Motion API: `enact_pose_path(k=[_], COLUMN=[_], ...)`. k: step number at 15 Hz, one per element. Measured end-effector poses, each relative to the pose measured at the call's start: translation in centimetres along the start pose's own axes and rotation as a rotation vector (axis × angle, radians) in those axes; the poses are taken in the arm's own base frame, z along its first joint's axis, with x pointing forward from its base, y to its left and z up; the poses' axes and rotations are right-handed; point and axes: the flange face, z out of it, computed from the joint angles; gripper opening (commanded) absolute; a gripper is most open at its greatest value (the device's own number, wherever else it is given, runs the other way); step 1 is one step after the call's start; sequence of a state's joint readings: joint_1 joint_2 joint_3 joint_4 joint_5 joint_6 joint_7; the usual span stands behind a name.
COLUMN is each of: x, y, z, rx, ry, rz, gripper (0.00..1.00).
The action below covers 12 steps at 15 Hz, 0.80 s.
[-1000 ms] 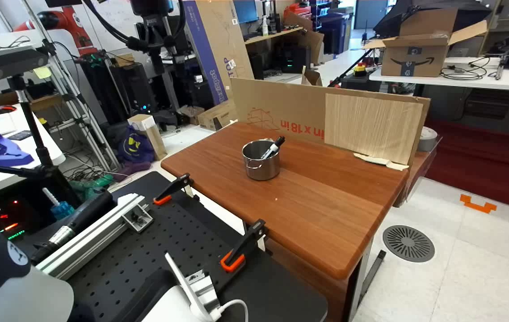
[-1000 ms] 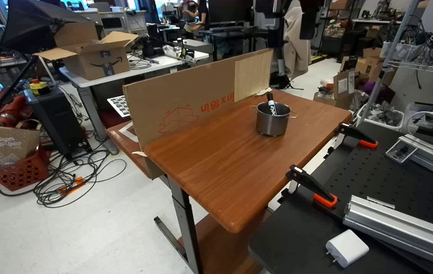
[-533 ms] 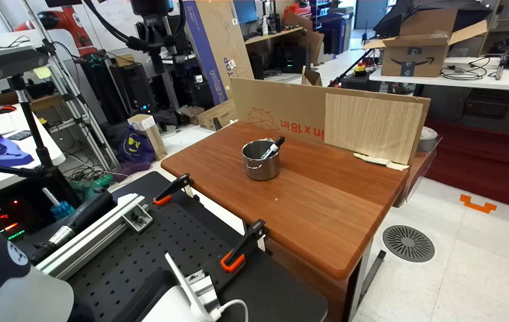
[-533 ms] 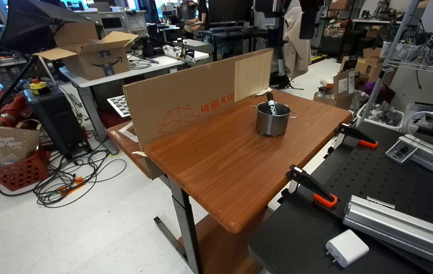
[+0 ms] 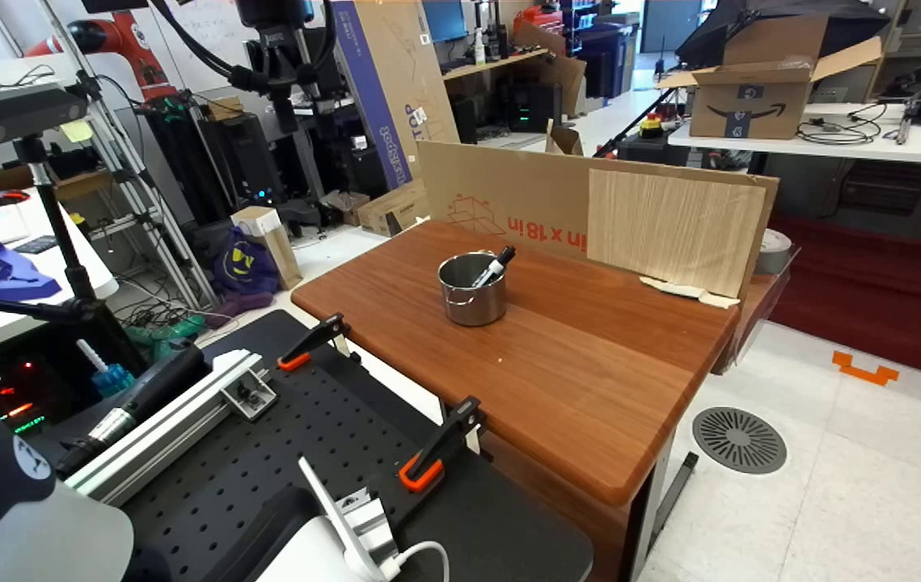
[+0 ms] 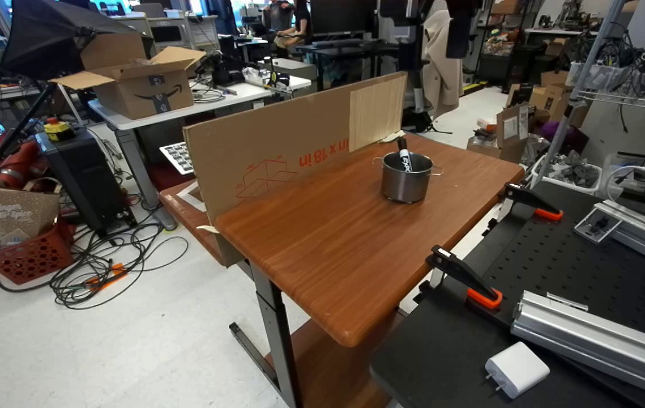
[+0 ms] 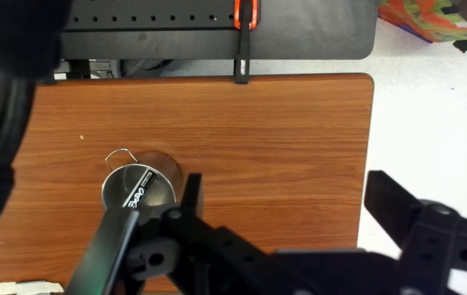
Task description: Remove the marker from the pot and put it on the table
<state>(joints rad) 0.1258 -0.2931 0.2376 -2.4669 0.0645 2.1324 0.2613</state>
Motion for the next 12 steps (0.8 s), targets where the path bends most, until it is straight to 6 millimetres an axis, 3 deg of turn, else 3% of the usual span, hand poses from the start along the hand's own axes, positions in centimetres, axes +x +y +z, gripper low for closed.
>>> enact_pose_path(k=[9, 12], x=[0.1, 1.0], y=[0.0, 1.0], z=[0.0, 0.3], rx=[0.002, 0.019], ry=[0.005, 0.031], rz=[0.005, 0.071], gripper=[1.00, 1.00])
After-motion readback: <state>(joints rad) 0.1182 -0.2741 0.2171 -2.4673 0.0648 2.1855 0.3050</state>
